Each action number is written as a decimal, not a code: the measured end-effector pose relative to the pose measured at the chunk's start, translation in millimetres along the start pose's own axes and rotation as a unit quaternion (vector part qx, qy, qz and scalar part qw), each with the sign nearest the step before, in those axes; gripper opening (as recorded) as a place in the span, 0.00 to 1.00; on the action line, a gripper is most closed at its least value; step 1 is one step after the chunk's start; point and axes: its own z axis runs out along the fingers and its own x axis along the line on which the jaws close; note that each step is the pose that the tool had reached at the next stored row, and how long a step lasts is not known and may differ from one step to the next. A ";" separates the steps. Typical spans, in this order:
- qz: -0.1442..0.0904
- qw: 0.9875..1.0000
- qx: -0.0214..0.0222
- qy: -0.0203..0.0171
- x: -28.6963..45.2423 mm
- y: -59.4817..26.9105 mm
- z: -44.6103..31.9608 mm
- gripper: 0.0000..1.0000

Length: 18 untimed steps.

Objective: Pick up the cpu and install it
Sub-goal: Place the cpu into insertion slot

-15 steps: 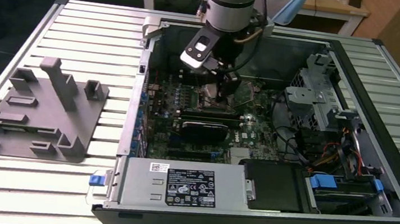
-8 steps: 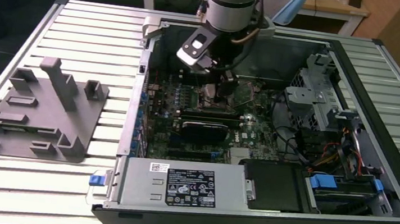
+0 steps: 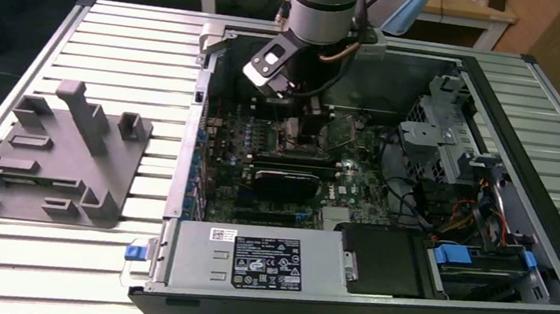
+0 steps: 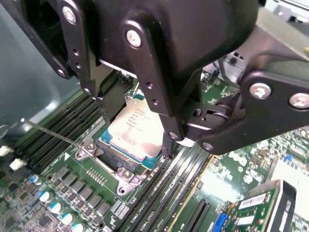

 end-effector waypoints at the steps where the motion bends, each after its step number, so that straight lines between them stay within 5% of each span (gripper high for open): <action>1: 0.005 1.000 0.000 0.000 0.0 0.0 0.0 0.54; 18: 0.009 1.000 0.000 0.000 0.5 11.4 1.3 0.54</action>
